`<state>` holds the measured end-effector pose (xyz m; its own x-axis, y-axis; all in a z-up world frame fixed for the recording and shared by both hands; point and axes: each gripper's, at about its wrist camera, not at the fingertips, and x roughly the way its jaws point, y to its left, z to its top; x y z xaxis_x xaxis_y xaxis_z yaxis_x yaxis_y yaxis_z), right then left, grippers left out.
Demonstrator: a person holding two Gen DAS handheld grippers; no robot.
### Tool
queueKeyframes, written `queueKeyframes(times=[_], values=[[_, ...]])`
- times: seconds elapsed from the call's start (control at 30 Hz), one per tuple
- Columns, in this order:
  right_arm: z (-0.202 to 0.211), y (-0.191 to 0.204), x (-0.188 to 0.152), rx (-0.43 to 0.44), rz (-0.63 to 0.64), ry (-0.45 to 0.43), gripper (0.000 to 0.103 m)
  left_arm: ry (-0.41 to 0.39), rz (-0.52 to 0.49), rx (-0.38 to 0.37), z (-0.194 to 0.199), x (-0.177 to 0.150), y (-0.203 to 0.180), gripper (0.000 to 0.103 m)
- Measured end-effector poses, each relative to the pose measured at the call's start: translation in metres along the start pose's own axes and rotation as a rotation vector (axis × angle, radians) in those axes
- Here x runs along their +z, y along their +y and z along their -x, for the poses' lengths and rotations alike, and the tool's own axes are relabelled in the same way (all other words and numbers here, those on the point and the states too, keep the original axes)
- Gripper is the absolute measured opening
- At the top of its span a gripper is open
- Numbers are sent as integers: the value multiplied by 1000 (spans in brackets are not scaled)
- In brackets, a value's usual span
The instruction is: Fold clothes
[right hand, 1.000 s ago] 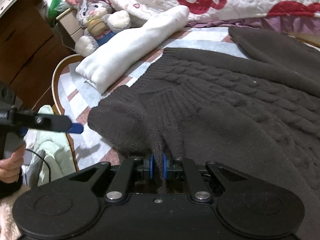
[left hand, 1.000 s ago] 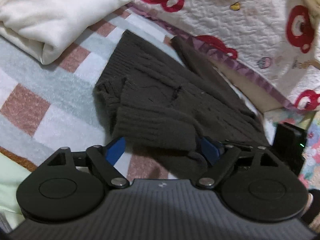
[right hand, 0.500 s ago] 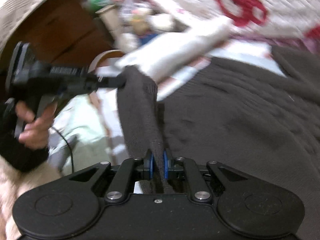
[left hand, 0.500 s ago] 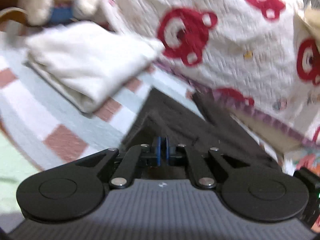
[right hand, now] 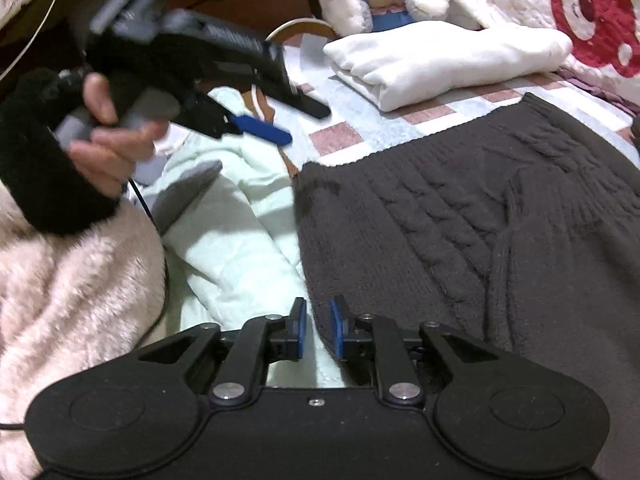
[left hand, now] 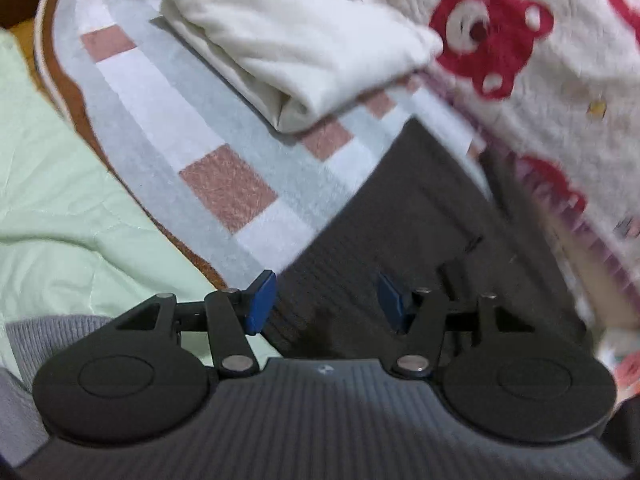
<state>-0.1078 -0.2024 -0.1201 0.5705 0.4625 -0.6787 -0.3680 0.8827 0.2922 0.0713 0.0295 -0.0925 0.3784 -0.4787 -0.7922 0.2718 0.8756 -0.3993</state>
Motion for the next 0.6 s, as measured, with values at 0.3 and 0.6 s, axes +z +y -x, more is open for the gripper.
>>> queueKeyframes(times=[0.3, 0.6], values=[[19, -24, -24, -47, -210, 9, 42, 67, -246, 123, -23, -13, -40, 58], [22, -35, -41, 77, -394, -36, 41, 65, -335, 130, -25, -21, -57, 58]])
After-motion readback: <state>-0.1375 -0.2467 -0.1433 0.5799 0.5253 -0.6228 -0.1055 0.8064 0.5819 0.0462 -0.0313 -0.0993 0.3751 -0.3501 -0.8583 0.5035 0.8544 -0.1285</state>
